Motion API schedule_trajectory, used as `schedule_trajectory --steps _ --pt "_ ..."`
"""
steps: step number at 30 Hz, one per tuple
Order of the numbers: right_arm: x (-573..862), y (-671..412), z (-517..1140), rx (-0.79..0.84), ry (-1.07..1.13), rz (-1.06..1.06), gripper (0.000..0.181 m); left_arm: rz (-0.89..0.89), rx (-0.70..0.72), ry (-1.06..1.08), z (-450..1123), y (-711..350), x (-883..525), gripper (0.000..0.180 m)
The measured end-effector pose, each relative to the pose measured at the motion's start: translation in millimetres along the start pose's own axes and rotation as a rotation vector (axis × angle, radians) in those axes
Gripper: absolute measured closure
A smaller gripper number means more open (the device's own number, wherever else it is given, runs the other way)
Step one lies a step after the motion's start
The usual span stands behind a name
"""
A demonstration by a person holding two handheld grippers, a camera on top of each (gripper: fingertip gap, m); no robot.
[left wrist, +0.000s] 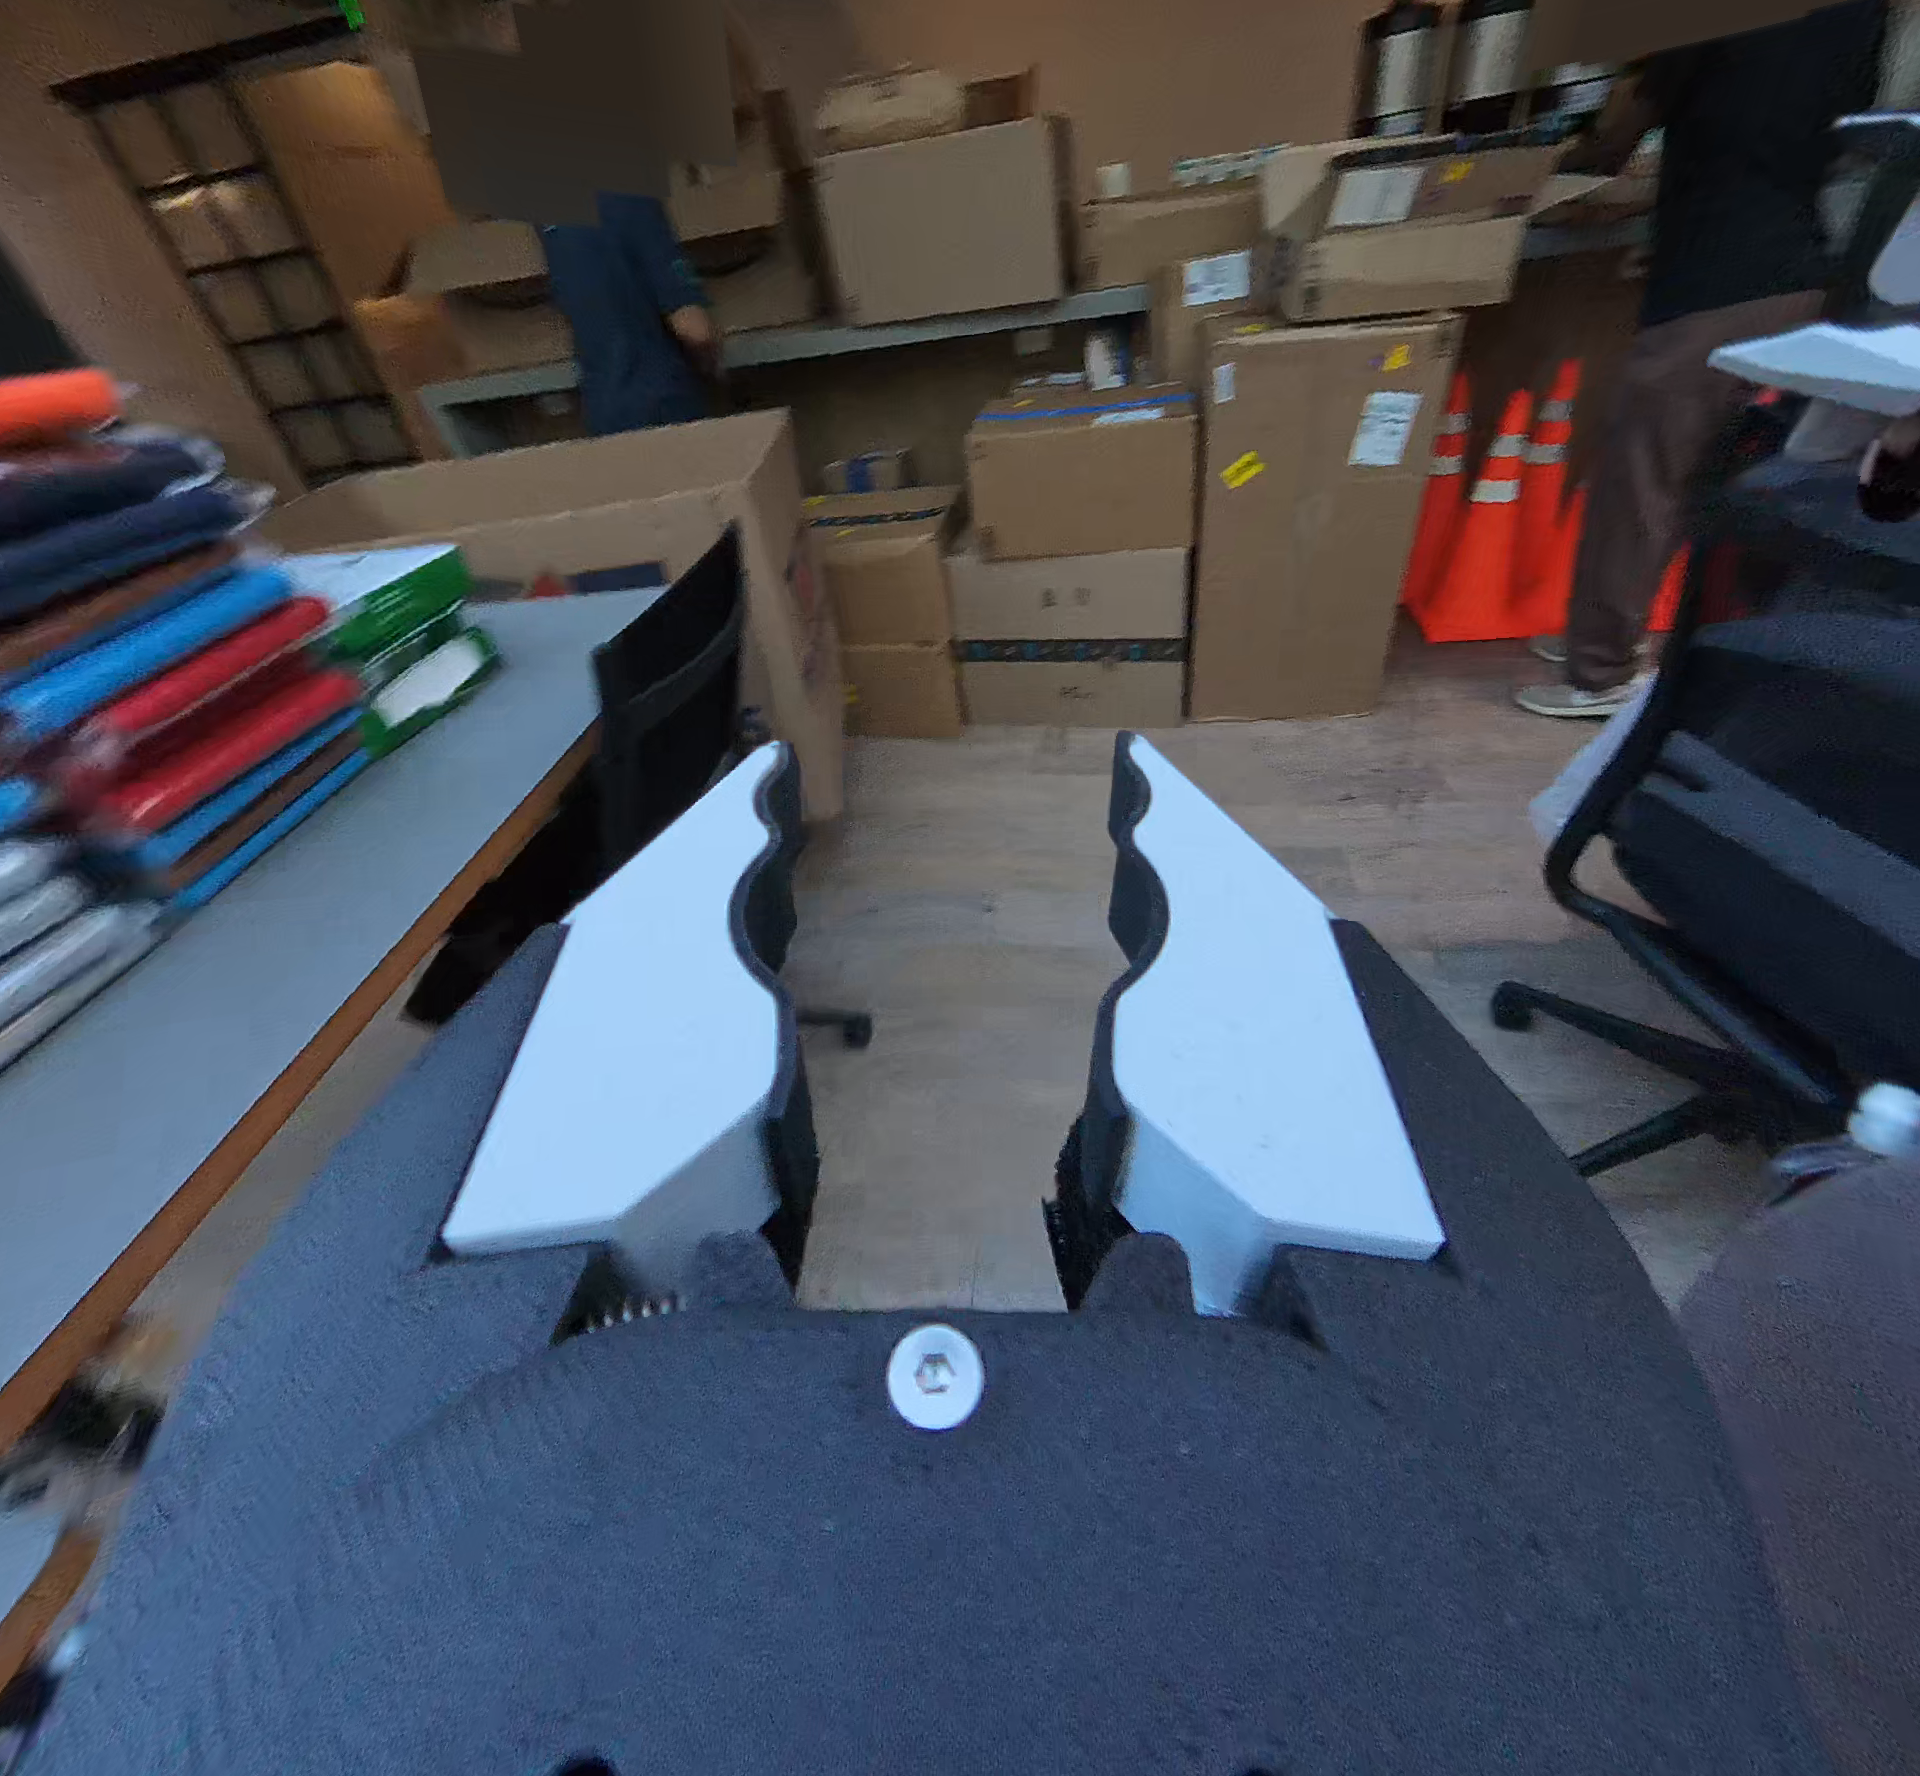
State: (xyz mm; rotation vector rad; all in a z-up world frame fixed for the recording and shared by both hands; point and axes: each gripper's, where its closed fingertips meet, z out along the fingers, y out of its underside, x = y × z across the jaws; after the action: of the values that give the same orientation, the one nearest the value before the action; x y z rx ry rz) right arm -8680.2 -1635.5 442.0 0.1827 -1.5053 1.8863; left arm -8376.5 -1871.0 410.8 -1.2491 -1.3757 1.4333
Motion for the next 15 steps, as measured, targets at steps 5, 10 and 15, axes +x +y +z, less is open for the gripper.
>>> schedule_trajectory --steps 5,10,15 --pt "-170.1 -22.8 171.2 0.110 -0.294 0.082 0.077 -0.021 -0.206 -0.338 -133.3 77.8 -112.9 0.120" --pt "-313.2 -60.0 277.9 0.196 -0.529 0.089 0.080 -0.149 -0.230 -0.590 -230.7 126.1 -167.0 0.122" --pt "-434.0 -59.2 334.9 0.178 -0.716 0.126 0.084 -0.260 -0.211 -0.714 -254.4 156.2 -214.8 0.122"
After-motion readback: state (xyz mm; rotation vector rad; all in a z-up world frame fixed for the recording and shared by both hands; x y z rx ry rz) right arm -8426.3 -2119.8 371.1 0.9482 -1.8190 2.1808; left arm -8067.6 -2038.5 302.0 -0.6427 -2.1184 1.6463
